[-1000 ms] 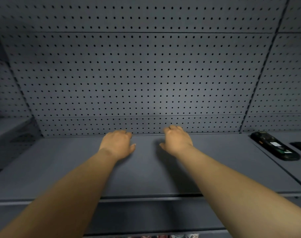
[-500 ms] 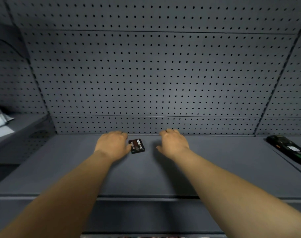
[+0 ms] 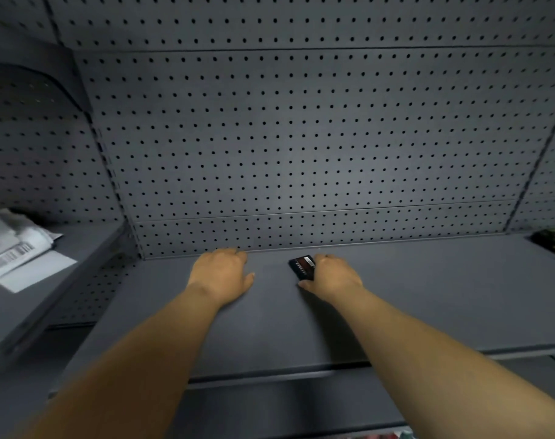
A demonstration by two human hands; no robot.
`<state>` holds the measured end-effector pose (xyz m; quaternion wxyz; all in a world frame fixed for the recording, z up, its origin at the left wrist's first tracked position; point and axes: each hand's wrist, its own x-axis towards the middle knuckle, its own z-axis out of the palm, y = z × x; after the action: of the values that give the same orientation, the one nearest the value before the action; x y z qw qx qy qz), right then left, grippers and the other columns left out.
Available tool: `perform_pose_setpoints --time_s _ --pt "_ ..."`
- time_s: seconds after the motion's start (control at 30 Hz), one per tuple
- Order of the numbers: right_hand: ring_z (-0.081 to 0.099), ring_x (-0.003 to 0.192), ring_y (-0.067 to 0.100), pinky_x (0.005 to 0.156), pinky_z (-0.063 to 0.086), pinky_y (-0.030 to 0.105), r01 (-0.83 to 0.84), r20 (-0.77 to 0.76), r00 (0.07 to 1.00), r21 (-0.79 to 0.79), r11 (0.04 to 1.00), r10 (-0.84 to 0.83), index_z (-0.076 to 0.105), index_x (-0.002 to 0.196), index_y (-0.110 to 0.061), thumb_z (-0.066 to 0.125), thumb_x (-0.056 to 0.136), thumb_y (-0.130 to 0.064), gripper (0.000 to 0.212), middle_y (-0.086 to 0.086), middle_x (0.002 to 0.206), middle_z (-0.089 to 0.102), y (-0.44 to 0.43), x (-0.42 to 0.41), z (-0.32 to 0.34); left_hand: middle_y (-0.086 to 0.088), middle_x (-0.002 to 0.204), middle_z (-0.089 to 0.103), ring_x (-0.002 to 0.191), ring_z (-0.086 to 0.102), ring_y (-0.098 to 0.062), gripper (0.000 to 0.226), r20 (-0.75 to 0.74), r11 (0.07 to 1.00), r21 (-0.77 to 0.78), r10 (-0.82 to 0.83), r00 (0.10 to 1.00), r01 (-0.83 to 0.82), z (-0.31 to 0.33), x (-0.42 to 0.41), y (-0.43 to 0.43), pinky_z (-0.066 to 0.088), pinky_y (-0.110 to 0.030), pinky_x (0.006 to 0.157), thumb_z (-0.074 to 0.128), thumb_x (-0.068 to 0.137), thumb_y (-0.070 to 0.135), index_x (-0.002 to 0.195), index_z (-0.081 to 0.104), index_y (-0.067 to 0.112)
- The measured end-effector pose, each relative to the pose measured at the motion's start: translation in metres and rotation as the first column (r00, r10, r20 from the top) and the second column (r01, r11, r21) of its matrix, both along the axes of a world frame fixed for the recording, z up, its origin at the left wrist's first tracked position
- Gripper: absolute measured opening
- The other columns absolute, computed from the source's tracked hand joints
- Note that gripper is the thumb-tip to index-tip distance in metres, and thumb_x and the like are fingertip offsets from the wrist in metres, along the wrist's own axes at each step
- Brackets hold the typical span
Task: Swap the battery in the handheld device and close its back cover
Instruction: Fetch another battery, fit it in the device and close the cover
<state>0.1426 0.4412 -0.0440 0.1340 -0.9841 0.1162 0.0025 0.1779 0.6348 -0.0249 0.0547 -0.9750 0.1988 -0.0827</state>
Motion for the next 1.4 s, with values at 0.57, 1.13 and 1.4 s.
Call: perform_pose_setpoints --time_s 0.57,1.13,1.4 --pt "0.060 0.111 0.033 0.087 0.051 0.036 0.179 0.064 0.980 0.153 0.972 -0.191 0.054 0.120 -0.002 0.062 0.088 -0.029 0.042 0.017 0.121 0.063 0.008 0.007 -0.003 -0.004 0.124 0.060 0.115 0.055 -0.023 0.045 -0.011 0.998 -0.021 -0.062 0.998 0.062 -0.008 0.018 -0.001 0.044 -0.036 0.094 0.042 0.093 0.045 0.124 0.054 0.015" --pt "0.063 0.102 0.032 0.080 0.051 0.035 0.204 0.399 0.852 0.345 0.916 -0.340 0.061 0.111 -0.007 0.068 0.082 -0.037 0.043 0.014 0.107 0.069 -0.128 -0.028 0.019 -0.008 0.121 0.060 0.113 0.056 -0.026 0.042 0.084 0.994 -0.038 -0.101 0.991 0.105 0.019 -0.007 -0.159 0.044 -0.036 0.090 0.042 0.094 0.043 0.120 0.056 0.012" --pt "0.063 0.099 0.031 0.077 0.051 0.033 0.165 0.390 0.874 0.321 0.932 -0.289 0.062 0.110 -0.008 0.068 0.082 -0.037 0.041 0.013 0.104 0.069 -0.231 -0.056 0.028 -0.007 0.120 0.062 0.112 0.057 -0.026 0.043 0.101 0.996 -0.071 -0.052 0.994 0.059 0.022 -0.041 -0.259 0.045 -0.036 0.090 0.042 0.094 0.043 0.120 0.057 0.013"
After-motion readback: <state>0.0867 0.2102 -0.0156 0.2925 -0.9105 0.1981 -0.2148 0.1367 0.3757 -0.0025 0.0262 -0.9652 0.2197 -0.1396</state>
